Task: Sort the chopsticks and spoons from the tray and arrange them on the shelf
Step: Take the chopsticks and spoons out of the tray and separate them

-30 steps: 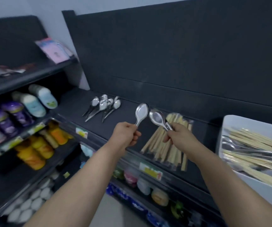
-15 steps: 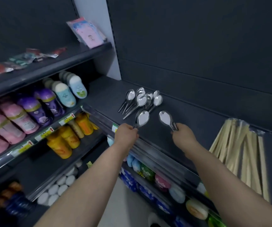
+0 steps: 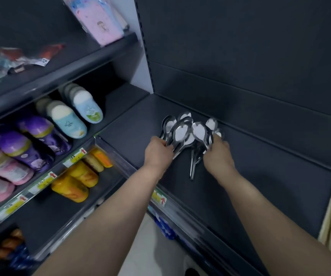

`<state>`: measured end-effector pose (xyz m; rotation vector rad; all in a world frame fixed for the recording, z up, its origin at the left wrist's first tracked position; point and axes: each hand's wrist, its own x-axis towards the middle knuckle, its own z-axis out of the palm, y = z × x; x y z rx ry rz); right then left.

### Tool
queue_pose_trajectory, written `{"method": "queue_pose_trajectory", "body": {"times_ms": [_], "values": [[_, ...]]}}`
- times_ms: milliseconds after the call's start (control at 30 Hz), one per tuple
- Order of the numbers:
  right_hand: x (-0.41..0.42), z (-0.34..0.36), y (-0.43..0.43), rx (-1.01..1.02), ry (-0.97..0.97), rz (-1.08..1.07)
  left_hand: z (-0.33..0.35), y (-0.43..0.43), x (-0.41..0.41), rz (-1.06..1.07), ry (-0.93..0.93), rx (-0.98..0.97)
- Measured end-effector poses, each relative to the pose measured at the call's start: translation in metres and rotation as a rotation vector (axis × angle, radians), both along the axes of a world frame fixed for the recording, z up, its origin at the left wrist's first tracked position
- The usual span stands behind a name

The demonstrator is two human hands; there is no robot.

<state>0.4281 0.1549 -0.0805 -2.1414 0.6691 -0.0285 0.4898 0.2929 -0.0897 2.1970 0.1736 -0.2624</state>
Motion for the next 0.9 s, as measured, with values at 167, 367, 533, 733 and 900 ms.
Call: {"method": "queue_pose_trajectory", "body": {"times_ms": [167,367,533,733,900], "values": [[0.019,-0.006,0.004,-0.153,0.066,0.187,0.005,-0.008,0.023,-0.107,-0.088,0.155],[0.011,0.001,0.004,-0.418,0.121,0.212,0.01,0.002,0.034,-0.307,-0.246,0.518],[-0.022,0.01,0.0,-0.703,0.142,0.119,0.021,-0.013,0.023,-0.614,-0.431,0.541],[-0.113,0.01,-0.014,-0.815,0.323,-0.078,0.028,-0.063,-0.031,-1.047,-0.585,0.58],[-0.203,0.017,-0.03,-0.783,0.386,-0.284,0.034,-0.108,-0.104,-1.301,-0.491,0.426]]}}
